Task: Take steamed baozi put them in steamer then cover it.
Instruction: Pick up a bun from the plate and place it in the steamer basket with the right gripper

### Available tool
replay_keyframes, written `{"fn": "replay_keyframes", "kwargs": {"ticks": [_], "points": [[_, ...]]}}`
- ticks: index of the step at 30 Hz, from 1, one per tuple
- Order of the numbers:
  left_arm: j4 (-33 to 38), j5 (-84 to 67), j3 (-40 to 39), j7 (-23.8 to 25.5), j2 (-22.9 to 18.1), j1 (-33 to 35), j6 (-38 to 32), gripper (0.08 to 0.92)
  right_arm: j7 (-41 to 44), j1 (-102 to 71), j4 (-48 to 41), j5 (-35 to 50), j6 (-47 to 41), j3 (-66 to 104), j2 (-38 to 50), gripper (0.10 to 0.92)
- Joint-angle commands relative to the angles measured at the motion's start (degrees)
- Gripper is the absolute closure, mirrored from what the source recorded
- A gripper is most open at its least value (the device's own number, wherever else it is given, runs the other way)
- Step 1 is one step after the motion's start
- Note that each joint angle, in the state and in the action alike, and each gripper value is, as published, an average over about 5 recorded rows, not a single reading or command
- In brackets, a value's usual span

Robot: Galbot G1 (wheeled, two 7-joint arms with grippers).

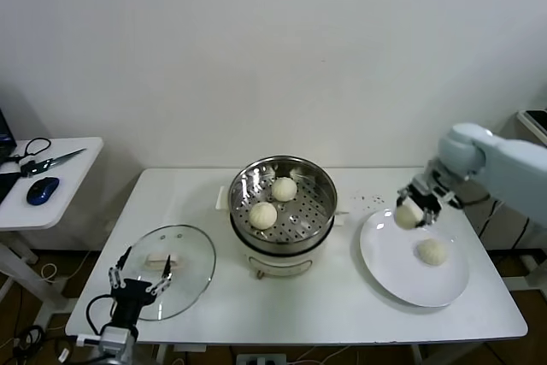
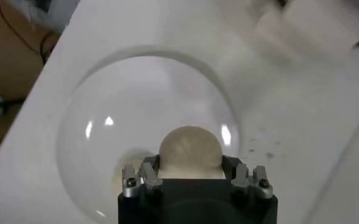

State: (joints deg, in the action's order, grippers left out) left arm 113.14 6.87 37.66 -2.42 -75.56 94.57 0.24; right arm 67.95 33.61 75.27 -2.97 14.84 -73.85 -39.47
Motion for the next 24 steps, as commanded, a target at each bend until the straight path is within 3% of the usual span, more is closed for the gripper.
{"fn": "replay_keyframes", "kwargs": {"ticks": [1, 6, 16, 24], "points": [[0.35, -1.27, 0.22, -0.16, 1.24, 0.58, 0.16, 0.177, 2.87, 17.68, 2.95, -5.35, 18.08, -2.99, -13.24, 0.347], [0.67, -2.15, 0.36, -0.19, 1.17, 0.7, 0.22, 0.177, 3.55, 12.37, 3.92, -12.11, 18.78, 3.38, -19.71, 0.341], [0.23, -2.74, 0.58, -0.17, 2.08, 0.49, 0.28, 0.177, 3.73, 1.29, 5.58, -14.33, 17.73, 5.27, -30.23, 0.338], [-0.72, -3.61, 0.88, -0.13, 3.05, 0.46, 0.05, 0.177, 4.14, -3.22, 5.95, -15.43, 18.74, 1.99, -33.16, 0.338]]}}
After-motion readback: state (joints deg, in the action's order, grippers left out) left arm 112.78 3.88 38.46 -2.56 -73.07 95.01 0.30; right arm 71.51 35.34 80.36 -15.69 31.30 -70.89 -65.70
